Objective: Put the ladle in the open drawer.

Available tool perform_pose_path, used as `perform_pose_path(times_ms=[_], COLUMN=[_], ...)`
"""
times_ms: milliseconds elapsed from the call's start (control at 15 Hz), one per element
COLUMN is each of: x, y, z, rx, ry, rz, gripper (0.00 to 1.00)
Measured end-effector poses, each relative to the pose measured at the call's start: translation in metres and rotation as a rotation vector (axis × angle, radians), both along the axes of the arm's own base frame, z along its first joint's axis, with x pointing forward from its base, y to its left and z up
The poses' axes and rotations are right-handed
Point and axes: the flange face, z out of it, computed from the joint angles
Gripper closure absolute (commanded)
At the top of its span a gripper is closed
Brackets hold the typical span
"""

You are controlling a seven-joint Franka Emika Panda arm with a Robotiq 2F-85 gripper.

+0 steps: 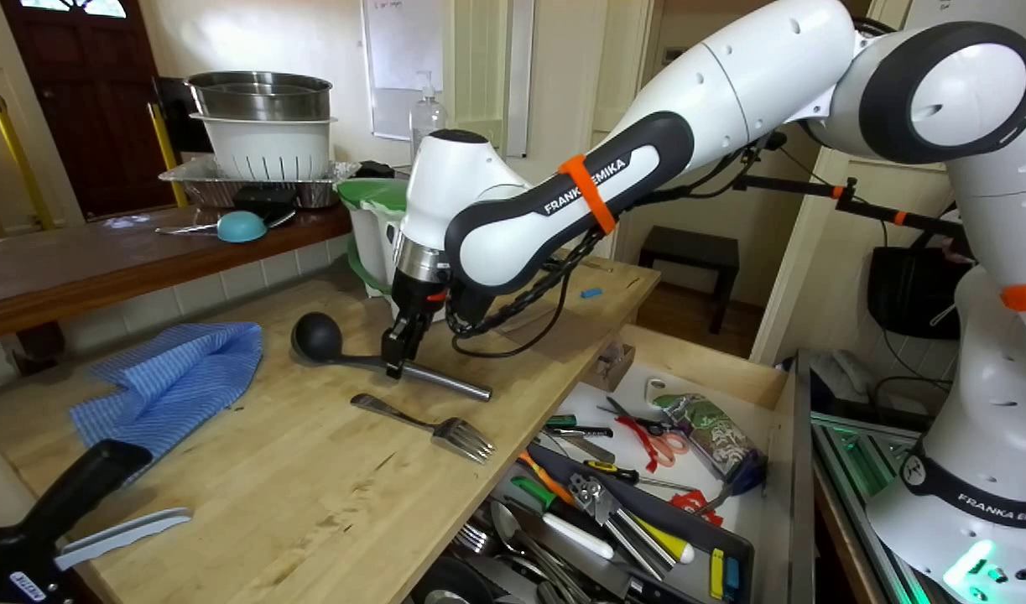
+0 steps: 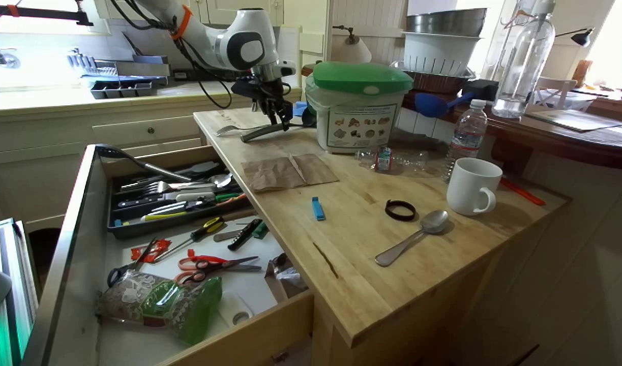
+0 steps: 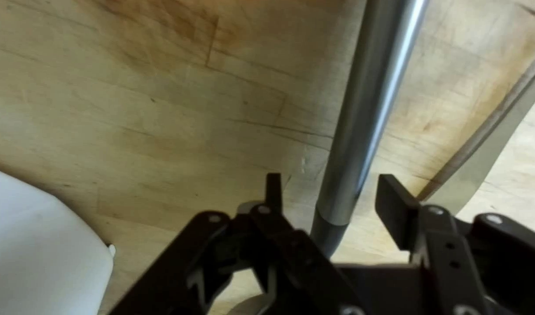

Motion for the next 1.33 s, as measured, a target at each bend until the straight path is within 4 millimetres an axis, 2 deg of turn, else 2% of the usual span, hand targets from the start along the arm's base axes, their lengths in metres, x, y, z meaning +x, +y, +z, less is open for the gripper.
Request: perform_pose_path(times_ms=[200, 333, 467, 600, 733, 1000, 1200, 1333], x=[0.005, 0.007, 0.007, -0.001, -0.019, -0.073, -0.112, -0.129], y=[-0.001, -0.001, 0.001, 0.012, 0.028, 0.055, 0.068, 0.076], z=[-0.001, -0.002, 0.000, 0.007, 0.023, 0.054, 0.060, 0.057], rx=[0.007, 0.009, 0.005, -0.031, -0.091, -0.239, -0.329, -0.377], ry=[0.000, 0.005, 0.038, 0.094, 0.131, 0.159, 0.171, 0.169], rz=[-0.006, -0.009, 0.002, 0.069, 0.144, 0.296, 0.428, 0.522], gripper=[0.99, 0.94, 0.94, 0.94, 0.94, 0.94, 0.94, 0.94])
